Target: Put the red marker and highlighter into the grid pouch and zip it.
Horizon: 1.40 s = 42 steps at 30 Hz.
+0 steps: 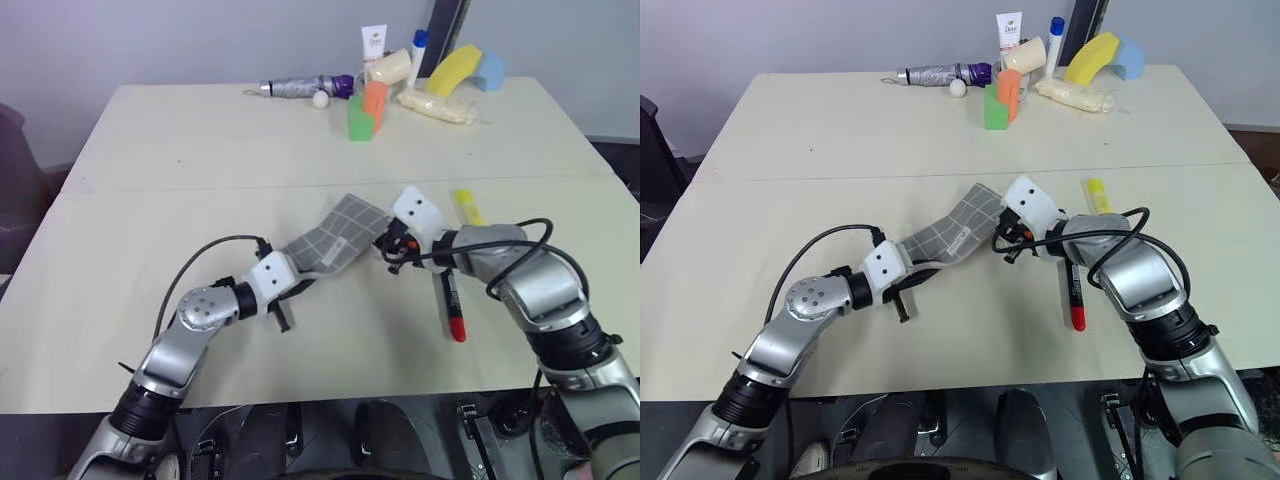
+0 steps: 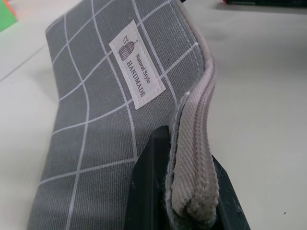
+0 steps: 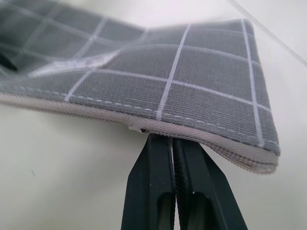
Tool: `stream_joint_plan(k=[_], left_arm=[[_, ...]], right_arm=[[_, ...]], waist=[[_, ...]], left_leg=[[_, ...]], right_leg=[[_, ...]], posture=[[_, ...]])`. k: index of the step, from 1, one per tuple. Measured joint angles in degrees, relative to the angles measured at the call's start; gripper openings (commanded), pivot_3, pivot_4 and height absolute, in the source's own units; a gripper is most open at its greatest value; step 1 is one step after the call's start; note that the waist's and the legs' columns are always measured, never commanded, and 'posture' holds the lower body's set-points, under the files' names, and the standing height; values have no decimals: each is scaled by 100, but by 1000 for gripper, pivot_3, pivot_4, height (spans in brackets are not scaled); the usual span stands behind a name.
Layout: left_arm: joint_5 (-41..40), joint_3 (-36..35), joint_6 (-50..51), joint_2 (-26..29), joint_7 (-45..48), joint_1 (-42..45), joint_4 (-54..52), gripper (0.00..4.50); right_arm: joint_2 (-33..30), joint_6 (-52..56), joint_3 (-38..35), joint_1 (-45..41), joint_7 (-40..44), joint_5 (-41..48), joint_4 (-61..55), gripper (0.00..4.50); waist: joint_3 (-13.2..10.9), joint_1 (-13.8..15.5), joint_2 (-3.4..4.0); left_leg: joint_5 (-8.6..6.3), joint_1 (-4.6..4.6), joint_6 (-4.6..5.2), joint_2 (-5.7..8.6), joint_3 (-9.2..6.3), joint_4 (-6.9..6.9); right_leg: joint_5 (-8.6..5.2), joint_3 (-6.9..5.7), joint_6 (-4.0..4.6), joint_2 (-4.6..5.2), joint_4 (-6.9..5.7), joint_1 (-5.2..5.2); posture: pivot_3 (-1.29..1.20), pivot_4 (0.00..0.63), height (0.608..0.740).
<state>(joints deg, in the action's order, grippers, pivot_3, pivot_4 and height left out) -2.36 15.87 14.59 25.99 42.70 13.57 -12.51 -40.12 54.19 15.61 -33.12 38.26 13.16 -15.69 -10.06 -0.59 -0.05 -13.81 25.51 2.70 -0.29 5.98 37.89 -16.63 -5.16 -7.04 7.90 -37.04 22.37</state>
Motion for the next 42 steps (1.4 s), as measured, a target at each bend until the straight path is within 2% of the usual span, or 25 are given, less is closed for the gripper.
stream_joint_plan(k=[12,20,27,33,42], left_arm=[[227,299,241,-155,-4,84,0,0],[203,302,442,-549,-179,157,44,0],[45,237,653,-708,-231,199,45,0],[-388,-48,987,-1097,-324,251,44,0],[-773,-300,1033,-1091,-313,251,-79,0]], right_arm=[[-159,59,224,170,321,-160,-773,21],[-86,234,421,169,453,-75,-1346,21],[-66,278,447,155,447,-84,-1364,21],[2,264,500,117,381,-165,-1496,21],[-59,83,313,114,340,-320,-1155,21]], waist=[[0,10,0],[-1,21,-2],[-1,11,-2],[-2,10,-3],[-3,12,-4]], left_leg=[[-4,0,7,0,-1,0],[-6,1,9,1,-4,0],[-5,1,9,1,-3,0],[-5,2,9,1,-4,1],[-1,3,4,1,-4,2]], right_leg=[[0,0,0,1,1,0],[0,-1,0,6,3,-2],[0,-2,0,6,3,-2],[0,-3,0,5,3,-1],[0,-5,0,3,3,-2]], posture=[[0,150,740],[0,150,740],[0,150,740],[0,150,740],[0,150,740]])
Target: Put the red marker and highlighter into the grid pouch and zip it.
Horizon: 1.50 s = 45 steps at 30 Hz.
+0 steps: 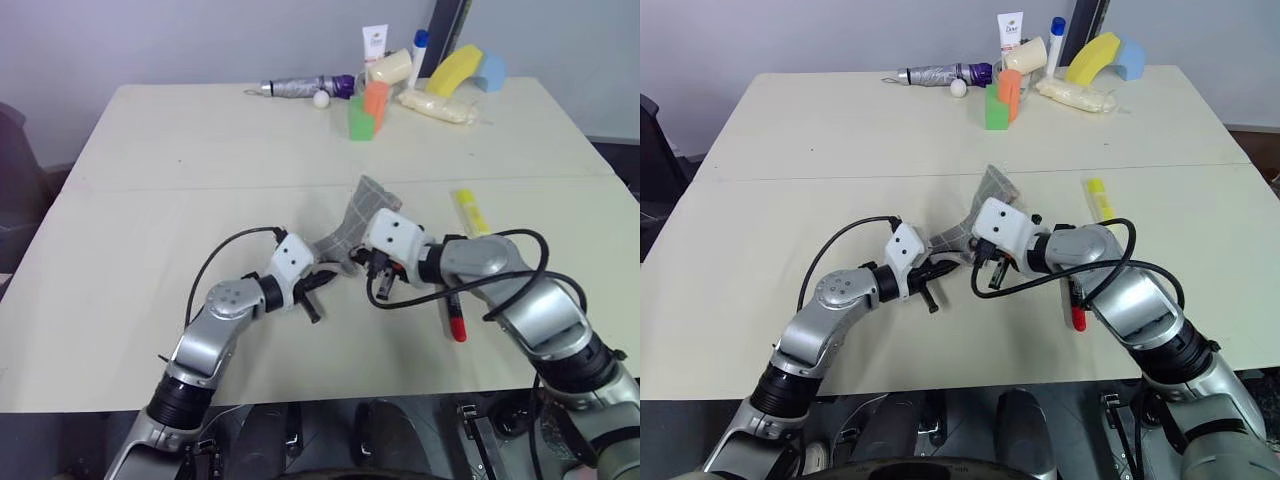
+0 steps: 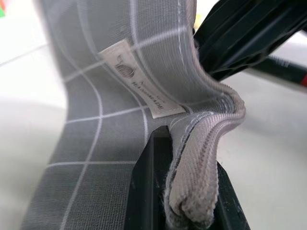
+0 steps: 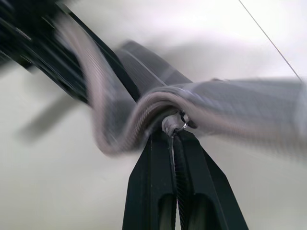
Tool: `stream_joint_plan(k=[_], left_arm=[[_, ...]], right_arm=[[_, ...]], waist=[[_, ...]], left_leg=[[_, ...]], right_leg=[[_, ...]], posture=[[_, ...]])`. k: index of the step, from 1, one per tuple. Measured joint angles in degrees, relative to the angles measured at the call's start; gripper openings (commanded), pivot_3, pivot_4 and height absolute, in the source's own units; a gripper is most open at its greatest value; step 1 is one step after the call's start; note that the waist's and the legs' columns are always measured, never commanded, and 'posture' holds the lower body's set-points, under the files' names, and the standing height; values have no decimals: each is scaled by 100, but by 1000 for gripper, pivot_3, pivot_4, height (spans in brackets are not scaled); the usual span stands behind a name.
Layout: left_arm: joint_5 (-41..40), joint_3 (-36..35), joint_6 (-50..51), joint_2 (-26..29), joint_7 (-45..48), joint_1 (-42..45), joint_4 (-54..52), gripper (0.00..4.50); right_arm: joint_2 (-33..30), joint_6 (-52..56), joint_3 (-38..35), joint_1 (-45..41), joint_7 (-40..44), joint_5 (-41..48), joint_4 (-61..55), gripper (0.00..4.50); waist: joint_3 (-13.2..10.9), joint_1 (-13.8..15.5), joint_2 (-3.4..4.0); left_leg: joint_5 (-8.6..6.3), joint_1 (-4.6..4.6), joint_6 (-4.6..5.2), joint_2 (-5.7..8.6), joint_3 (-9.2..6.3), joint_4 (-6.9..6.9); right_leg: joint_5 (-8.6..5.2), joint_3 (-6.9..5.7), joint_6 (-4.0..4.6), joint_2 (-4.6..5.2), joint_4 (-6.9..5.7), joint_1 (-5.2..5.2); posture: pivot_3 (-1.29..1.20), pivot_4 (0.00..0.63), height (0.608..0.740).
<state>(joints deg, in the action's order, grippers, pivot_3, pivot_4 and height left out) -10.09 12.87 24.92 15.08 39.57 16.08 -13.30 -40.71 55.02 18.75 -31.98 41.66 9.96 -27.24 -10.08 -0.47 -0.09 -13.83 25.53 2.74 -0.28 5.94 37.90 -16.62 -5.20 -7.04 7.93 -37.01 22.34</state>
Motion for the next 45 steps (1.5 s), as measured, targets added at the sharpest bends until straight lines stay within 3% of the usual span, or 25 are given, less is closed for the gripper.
stream_joint_plan(k=[9,28,35,45], left_arm=[[-175,-231,-2,48,-90,49,-161,0],[460,16,-1027,382,-178,162,103,0],[384,-107,-1032,621,-63,16,153,0],[224,-129,-948,532,-108,-26,180,0]], right_arm=[[-32,-231,-131,-12,3,-78,523,21],[326,139,123,-86,23,-26,61,21],[101,-63,-221,-213,-161,-192,618,21],[209,-268,-387,-259,-356,-237,867,21]], waist=[[0,-5,0],[0,-14,-1],[-1,-11,0],[-1,-9,0]], left_leg=[[2,1,-3,0,2,0],[1,0,-2,-2,1,0],[8,1,-14,-1,1,-1],[10,1,-17,-1,3,-1]], right_leg=[[0,-2,0,-4,0,-1],[0,-6,0,-4,0,2],[0,-6,0,-3,0,3],[0,-6,0,-4,0,1]], posture=[[0,150,740],[0,150,740],[0,150,740],[0,150,740]])
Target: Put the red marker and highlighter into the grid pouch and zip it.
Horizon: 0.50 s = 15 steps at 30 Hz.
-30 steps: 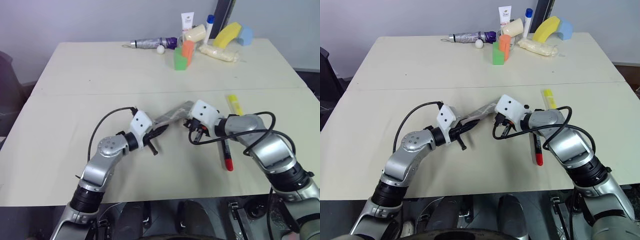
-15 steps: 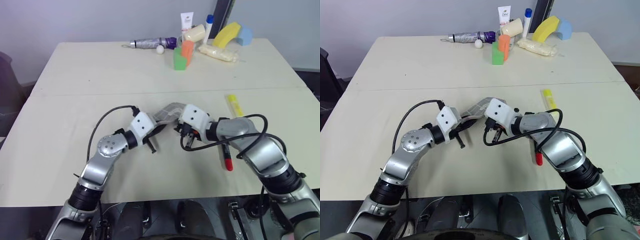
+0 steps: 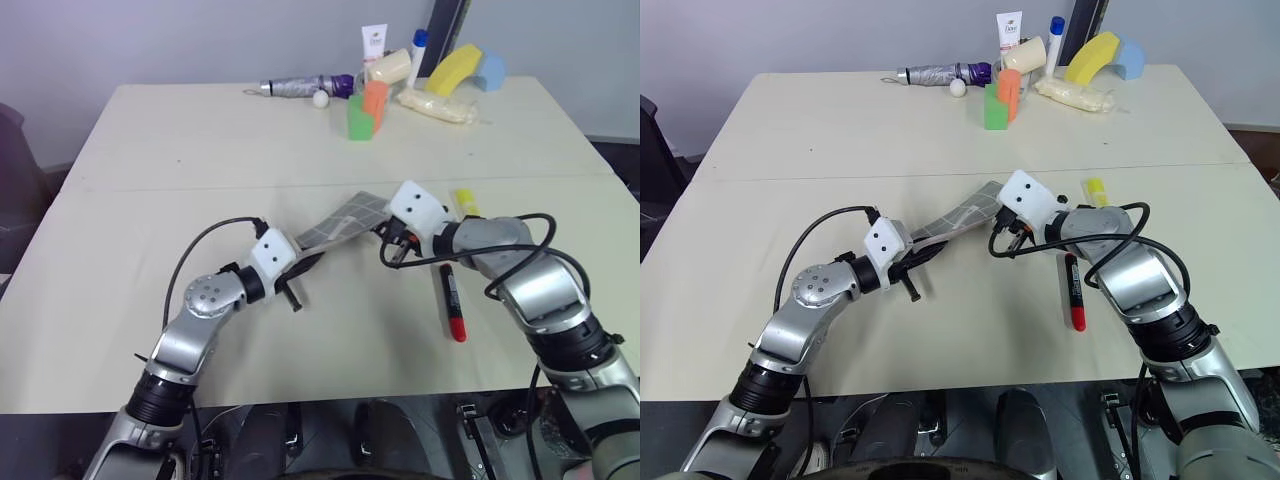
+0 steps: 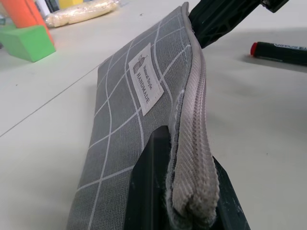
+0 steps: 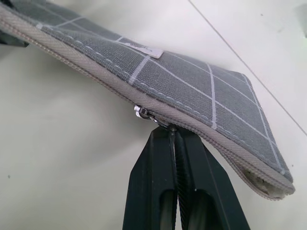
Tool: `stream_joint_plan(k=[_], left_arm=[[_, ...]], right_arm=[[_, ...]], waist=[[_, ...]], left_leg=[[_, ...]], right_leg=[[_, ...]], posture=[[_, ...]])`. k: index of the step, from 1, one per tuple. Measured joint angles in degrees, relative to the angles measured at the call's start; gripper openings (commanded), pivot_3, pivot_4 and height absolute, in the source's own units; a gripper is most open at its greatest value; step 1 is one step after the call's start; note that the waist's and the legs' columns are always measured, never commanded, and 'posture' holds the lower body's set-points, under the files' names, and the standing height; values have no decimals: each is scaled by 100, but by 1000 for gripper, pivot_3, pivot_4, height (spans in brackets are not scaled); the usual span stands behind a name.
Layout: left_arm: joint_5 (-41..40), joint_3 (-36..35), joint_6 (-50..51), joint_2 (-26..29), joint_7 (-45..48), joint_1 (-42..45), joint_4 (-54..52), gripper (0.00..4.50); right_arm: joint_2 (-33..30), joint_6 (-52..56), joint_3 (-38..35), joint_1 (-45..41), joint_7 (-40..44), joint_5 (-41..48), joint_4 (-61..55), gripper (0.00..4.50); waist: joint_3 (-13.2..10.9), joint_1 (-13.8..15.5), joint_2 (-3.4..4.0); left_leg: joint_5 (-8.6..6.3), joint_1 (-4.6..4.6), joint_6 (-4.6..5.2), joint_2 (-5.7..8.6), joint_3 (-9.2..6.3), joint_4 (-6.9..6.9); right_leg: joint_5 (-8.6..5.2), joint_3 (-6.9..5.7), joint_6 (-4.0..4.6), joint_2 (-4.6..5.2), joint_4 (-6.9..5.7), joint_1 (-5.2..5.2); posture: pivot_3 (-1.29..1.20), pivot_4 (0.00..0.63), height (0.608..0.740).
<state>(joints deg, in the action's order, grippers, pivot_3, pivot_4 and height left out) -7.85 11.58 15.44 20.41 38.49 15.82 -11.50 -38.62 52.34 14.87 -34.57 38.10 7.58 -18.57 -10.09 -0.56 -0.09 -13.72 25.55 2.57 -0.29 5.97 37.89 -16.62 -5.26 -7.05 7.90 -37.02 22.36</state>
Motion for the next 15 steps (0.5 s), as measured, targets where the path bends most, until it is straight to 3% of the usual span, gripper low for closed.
stream_joint_plan(k=[11,15], left_arm=[[-653,-270,639,-351,-124,1,-52,0],[-787,-338,771,-202,-2,61,-69,0]], right_arm=[[309,100,-183,164,-156,137,-120,21],[348,153,-241,247,-156,264,-222,1405]], waist=[[0,-1,0],[0,1,0]], left_leg=[[1,0,0,0,0,0],[0,-1,1,0,0,0]], right_leg=[[0,0,-1,-5,-1,-1],[0,0,-1,-11,-1,-2]], posture=[[0,150,740],[0,150,740]])
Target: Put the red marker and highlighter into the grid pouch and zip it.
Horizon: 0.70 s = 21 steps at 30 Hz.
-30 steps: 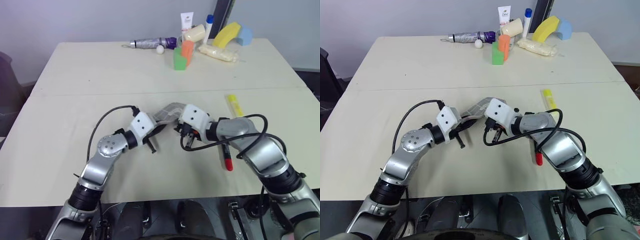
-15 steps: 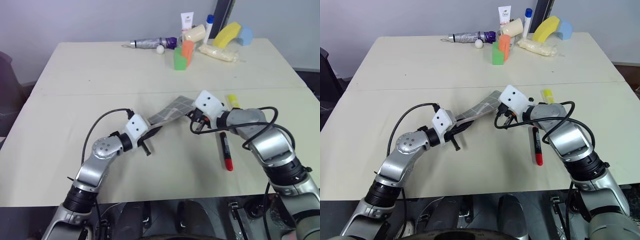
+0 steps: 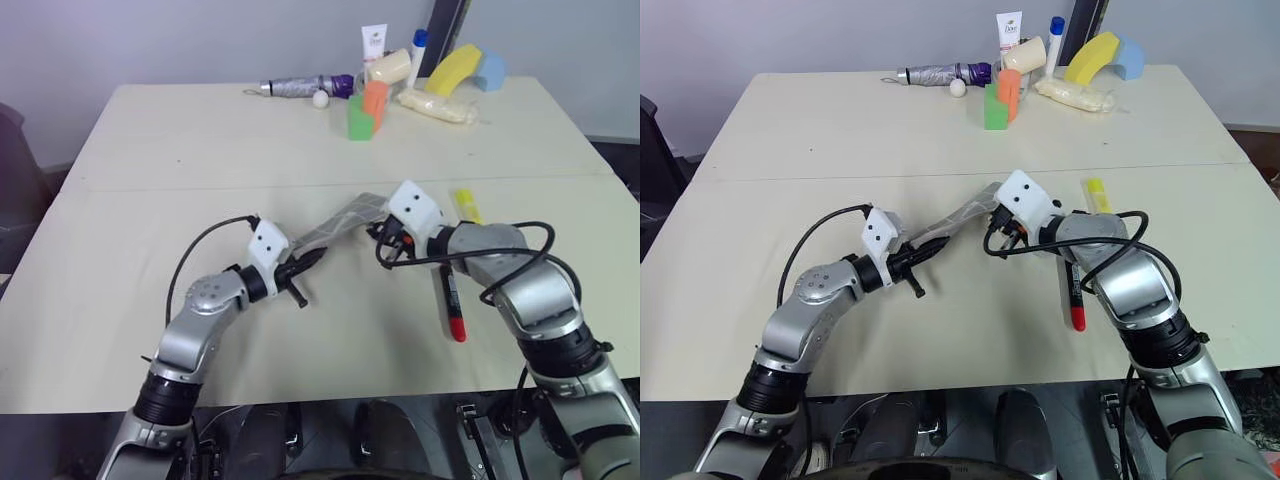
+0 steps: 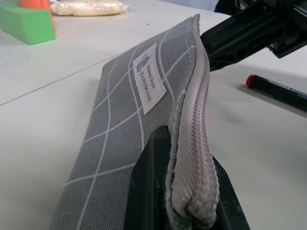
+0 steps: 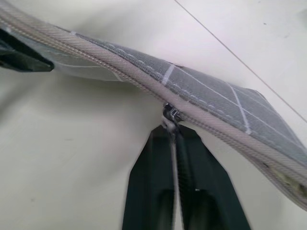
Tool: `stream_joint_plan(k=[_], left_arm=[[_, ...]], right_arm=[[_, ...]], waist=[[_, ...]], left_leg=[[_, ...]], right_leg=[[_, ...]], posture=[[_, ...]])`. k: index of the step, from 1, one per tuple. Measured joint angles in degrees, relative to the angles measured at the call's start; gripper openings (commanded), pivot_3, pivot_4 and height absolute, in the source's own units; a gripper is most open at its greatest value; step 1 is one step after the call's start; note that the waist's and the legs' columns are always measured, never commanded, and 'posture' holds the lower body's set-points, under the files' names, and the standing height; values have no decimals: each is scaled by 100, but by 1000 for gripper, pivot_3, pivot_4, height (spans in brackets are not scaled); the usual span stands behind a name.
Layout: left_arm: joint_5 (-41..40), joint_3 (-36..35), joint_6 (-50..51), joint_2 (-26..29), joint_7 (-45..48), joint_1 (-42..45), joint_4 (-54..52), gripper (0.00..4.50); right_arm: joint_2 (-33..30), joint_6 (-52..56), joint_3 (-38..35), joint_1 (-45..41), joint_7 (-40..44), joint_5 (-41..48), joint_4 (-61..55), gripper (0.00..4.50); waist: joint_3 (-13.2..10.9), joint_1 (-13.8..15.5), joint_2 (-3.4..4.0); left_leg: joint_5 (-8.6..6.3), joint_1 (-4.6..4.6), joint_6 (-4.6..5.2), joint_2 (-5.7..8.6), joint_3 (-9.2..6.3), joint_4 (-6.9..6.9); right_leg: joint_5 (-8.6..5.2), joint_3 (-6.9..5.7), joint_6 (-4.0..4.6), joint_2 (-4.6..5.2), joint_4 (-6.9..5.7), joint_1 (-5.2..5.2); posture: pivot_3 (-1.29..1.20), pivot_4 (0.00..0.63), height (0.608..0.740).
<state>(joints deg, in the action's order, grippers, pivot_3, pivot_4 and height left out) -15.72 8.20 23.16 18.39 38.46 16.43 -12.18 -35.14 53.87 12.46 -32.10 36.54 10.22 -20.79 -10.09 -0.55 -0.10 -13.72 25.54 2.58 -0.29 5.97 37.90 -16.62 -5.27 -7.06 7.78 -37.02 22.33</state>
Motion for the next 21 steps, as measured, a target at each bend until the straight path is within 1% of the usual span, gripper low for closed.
stream_joint_plan(k=[2,4,6,8,11,16,21], left_arm=[[-8,-4,13,48,43,41,1,0],[-44,-17,48,97,89,88,11,0],[-166,-69,175,137,135,142,14,0],[-320,-133,343,145,163,153,18,0],[-619,-233,661,140,259,196,18,0],[-1056,-332,1148,190,399,371,38,0],[-1483,-546,1599,371,574,506,72,0]], right_arm=[[-166,-216,9,156,97,-17,-140,2510],[-564,-640,12,388,280,-93,-327,3529],[-972,-1088,-69,702,532,-114,-588,3529],[-1131,-1319,-186,917,722,-61,-785,3529],[-1139,-1455,-285,986,838,17,-931,3529],[-1033,-1554,-334,1070,762,11,-927,3529],[-920,-1739,-640,1421,632,13,-637,3529]], waist=[[0,12,0],[-1,29,-1],[-2,32,-2],[-3,22,-5],[-4,-5,-7],[-5,29,-8],[-6,89,-9]], left_leg=[[0,1,0,1,0,0],[-2,2,4,5,1,0],[-3,1,6,4,1,1],[-4,0,7,0,0,0],[-3,-3,6,-7,0,1],[3,-3,-4,-6,-1,3],[4,-4,-5,-4,1,4]], right_leg=[[0,0,0,-2,0,0],[0,0,0,-2,1,0],[0,0,-1,-3,2,-1],[0,0,-1,-4,2,-2],[0,0,-1,-7,-1,-2],[0,0,-1,-7,-2,-5],[0,0,-1,-10,-1,-6]], posture=[[0,150,740],[0,150,740],[0,150,740],[0,150,740],[0,150,740],[0,150,740],[0,150,740]])
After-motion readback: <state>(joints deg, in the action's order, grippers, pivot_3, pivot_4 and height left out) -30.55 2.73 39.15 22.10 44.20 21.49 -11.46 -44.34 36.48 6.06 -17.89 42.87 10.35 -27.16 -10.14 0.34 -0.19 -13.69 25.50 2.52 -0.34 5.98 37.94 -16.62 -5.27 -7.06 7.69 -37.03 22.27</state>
